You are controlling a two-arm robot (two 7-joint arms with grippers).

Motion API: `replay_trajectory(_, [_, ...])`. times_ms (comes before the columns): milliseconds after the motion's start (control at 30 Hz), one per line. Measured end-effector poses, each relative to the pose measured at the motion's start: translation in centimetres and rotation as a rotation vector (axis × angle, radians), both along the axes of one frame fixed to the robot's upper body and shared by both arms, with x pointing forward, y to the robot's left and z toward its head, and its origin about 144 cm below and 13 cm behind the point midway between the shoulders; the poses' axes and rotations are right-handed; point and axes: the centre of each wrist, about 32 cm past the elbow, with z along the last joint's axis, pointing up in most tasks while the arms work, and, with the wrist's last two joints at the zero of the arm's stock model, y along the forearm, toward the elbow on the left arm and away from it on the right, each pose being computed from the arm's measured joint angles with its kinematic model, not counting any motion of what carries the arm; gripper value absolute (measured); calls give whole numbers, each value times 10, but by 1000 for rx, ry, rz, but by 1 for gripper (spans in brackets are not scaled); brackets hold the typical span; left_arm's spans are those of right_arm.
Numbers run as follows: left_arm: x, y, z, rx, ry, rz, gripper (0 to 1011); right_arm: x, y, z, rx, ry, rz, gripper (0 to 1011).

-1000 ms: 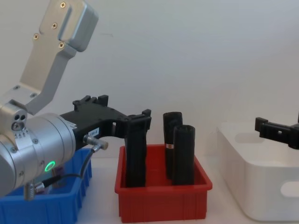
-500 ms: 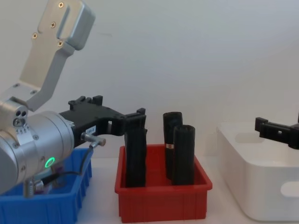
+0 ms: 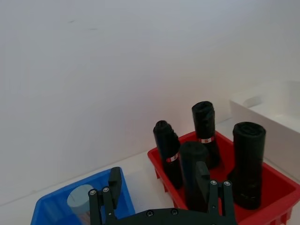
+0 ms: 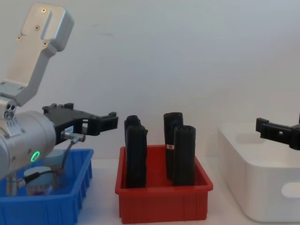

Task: Pick the cotton swabs from the blue box and place them into the white box.

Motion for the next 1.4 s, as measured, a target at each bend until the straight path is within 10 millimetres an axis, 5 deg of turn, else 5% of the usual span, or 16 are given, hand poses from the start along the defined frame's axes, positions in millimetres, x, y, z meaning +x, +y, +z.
replay_trajectory(1400, [44,62,-37,-28,245,175,1004,0,0,0,0,0,0,1002])
